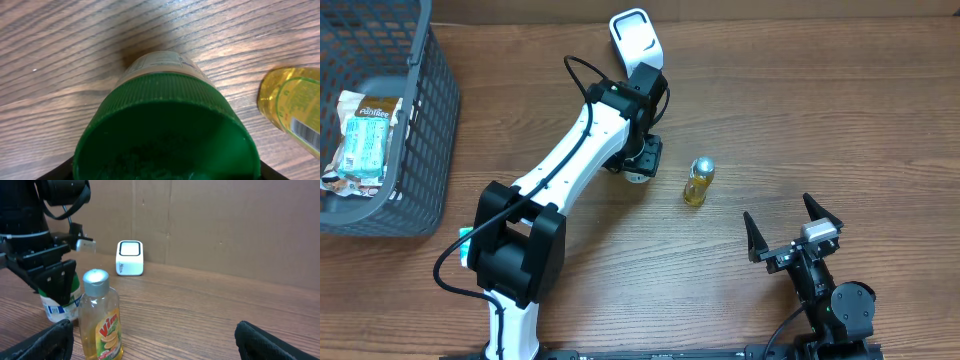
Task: Scan the item barcode
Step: 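Carry the green-capped container with the left gripper toward the scanner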
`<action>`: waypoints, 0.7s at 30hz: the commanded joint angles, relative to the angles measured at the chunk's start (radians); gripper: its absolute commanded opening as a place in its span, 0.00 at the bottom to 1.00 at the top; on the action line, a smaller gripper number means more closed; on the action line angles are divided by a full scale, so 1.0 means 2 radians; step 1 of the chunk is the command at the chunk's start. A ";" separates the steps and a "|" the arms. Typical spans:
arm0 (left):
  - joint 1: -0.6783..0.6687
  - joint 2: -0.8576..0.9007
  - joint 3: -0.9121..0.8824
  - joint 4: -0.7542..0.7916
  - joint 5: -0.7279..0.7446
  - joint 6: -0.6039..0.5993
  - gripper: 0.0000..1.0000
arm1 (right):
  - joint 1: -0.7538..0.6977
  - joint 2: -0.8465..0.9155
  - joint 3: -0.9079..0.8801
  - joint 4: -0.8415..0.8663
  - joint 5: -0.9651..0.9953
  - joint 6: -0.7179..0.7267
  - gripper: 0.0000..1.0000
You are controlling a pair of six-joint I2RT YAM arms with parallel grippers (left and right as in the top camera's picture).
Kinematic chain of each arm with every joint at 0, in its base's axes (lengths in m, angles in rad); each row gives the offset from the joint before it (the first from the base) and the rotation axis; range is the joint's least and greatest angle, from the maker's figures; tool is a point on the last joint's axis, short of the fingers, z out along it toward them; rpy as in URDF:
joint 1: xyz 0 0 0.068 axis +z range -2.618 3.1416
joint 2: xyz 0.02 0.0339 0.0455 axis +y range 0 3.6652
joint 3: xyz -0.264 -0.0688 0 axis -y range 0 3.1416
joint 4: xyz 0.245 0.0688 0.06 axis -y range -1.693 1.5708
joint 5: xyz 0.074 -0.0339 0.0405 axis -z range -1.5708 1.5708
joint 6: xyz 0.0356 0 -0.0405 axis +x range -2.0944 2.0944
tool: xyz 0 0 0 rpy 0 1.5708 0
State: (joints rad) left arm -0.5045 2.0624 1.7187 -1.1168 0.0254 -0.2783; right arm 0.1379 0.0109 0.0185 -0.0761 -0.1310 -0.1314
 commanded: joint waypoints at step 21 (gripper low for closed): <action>0.008 -0.046 0.037 -0.038 0.006 0.008 0.92 | -0.002 -0.004 -0.005 0.002 -0.001 0.000 1.00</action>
State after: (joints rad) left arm -0.5018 2.0571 1.7145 -1.1683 0.0525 -0.2707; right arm 0.1379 0.0109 0.0185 -0.0761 -0.1307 -0.1310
